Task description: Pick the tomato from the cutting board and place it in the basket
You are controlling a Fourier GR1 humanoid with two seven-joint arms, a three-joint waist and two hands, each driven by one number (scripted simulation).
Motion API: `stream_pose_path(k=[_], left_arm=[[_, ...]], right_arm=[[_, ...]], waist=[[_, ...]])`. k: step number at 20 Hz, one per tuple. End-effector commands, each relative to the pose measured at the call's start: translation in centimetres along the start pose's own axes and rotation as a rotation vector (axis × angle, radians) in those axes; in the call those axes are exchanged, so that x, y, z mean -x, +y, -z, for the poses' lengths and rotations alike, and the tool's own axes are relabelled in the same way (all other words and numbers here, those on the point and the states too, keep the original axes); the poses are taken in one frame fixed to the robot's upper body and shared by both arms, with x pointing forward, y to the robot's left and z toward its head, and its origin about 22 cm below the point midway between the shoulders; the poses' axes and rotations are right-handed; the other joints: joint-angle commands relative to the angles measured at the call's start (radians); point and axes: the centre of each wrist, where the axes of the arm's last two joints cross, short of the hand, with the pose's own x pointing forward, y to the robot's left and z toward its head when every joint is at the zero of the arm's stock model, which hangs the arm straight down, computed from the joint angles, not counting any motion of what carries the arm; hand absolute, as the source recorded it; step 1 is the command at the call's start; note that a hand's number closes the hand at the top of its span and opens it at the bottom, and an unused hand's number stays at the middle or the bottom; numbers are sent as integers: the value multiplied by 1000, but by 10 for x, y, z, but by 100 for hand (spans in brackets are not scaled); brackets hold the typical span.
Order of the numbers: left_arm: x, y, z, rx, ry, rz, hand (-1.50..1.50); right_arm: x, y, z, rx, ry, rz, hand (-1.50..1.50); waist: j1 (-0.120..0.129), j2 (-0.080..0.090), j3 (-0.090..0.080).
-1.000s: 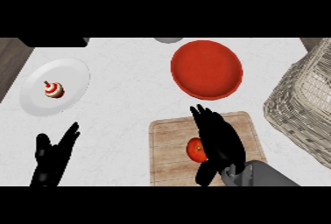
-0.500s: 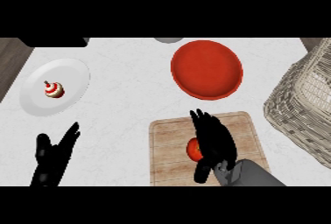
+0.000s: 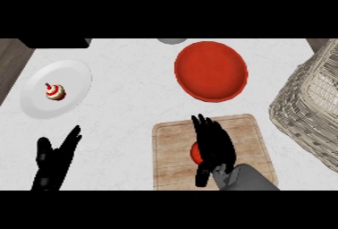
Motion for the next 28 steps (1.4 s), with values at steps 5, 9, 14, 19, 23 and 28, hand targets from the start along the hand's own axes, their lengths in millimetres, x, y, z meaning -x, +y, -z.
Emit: stream_pose_path(k=[5,9,14,19,23,28], left_arm=[[6,-3,-4,-5,53,-1,0],[11,-5,-8,-3,55,-6,0],[19,10,-2,8,61,-27,0],[16,2,-3,-9,58,-21,0],[18,3,-9,-22,74,-31,0],[23,11,-12,-57,90,-42,0]], right_arm=[[-1,13,7,-4,45,-6,-150],[14,16,10,8,-6,-45,150],[16,-2,22,81,-38,-168,150],[64,30,-4,26,-170,-251,150],[96,65,-49,-128,-507,-438,150],[140,55,-85,-92,-747,-546,150]], waist=[[1,5,-8],[1,5,-8],[3,5,-9],[-14,3,-8],[-49,-13,-4],[-87,-21,-4]])
